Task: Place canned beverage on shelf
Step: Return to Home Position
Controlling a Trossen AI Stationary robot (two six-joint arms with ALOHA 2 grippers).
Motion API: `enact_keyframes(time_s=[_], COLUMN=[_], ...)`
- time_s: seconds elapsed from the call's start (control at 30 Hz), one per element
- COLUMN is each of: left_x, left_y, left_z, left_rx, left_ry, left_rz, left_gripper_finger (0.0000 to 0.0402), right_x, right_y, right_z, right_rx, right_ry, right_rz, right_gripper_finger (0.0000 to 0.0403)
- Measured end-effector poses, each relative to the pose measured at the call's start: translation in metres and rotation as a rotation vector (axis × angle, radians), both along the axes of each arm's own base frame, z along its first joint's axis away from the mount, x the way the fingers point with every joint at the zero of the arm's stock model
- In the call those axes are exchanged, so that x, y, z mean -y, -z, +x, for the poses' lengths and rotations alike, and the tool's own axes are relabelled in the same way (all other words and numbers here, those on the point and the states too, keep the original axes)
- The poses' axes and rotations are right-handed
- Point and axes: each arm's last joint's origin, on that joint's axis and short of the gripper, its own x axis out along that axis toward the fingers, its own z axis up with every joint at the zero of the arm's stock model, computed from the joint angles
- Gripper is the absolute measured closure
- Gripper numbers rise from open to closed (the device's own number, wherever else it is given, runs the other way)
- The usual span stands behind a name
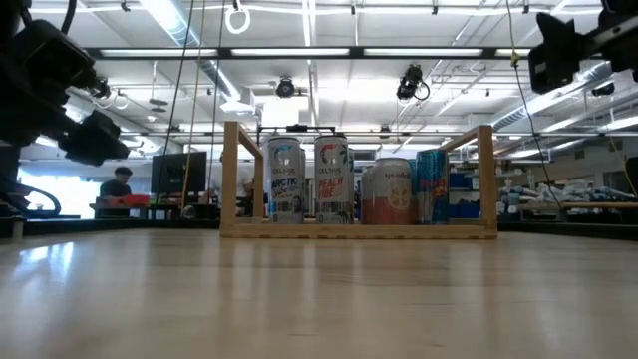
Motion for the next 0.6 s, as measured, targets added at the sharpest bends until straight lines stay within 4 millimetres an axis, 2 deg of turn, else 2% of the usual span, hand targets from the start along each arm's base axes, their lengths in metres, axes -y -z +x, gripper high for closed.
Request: enact_keyframes(time_s=[0.6], left_x=[-0.005], left_y=[-0.02], left_z=[-0.007], left_rx=[0.188], left_ry=[-0.009], left_rz=[-0.104], left_gripper_finger=[0.0092], right_x=[0.021], right_y=[-0.029], right_z=[-0.02], right_rx=[0.272], right_ry=[0.105], right_rz=[0.108], right_gripper_finger=[0.0085])
